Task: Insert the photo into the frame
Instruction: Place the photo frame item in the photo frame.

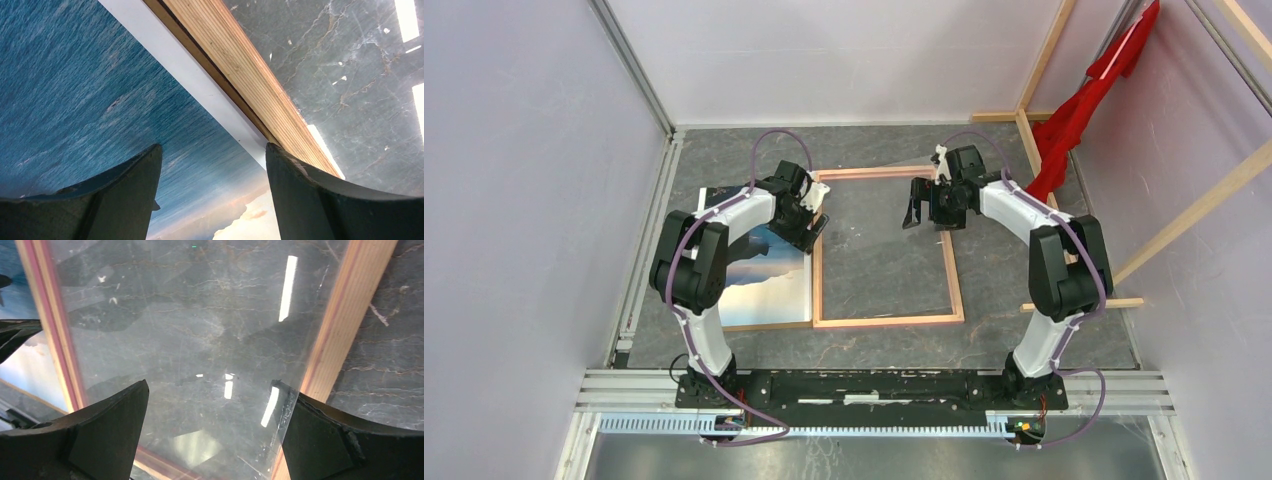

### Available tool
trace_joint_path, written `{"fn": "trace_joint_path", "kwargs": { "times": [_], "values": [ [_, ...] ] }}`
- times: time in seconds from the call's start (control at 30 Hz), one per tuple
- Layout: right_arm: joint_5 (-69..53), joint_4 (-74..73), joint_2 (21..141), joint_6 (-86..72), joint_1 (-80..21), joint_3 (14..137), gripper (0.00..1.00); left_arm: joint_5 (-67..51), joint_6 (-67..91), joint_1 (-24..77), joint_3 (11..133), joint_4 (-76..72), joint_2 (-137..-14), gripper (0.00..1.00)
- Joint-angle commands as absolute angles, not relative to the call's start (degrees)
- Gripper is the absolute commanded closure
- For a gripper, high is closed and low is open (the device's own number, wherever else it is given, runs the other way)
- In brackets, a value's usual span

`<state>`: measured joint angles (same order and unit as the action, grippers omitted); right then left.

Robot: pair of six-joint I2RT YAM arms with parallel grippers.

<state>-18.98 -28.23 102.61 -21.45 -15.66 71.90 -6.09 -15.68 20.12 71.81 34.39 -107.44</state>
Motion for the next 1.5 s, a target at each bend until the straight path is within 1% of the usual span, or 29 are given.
{"fn": "trace_joint_path", "kwargs": {
  "times": [0.0,0.3,0.67,1.0,1.33,1.47],
  "values": [
    [-15.2,-29.3,103.6,-19.4,-16.0,75.0,0.02,-6.1,-14.6,20.2,71.4,33.2,-105.1,0.18],
    [-11.0,-31.8,104.6,-18.2,-16.6,77.1,0.02,-6.3,-14.6,20.2,71.3,33.2,-105.0,0.19],
    [-11.2,-32.2,105.6,-18.2,-16.6,77.3,0.02,-6.6,-14.8,20.3,71.8,34.0,-104.8,0.19],
    [-4.9,-34.9,105.2,-17.0,-17.4,79.5,0.02,-6.5,-14.9,20.2,71.9,34.0,-105.0,0.19],
    [-6.1,-34.2,103.3,-17.6,-17.2,79.5,0.02,-6.4,-15.1,20.3,71.5,33.9,-105.5,0.19],
    [-8.2,-32.3,100.1,-18.4,-16.2,78.0,0.02,-7.0,-14.8,20.3,71.9,33.1,-105.7,0.19]
  ]
}}
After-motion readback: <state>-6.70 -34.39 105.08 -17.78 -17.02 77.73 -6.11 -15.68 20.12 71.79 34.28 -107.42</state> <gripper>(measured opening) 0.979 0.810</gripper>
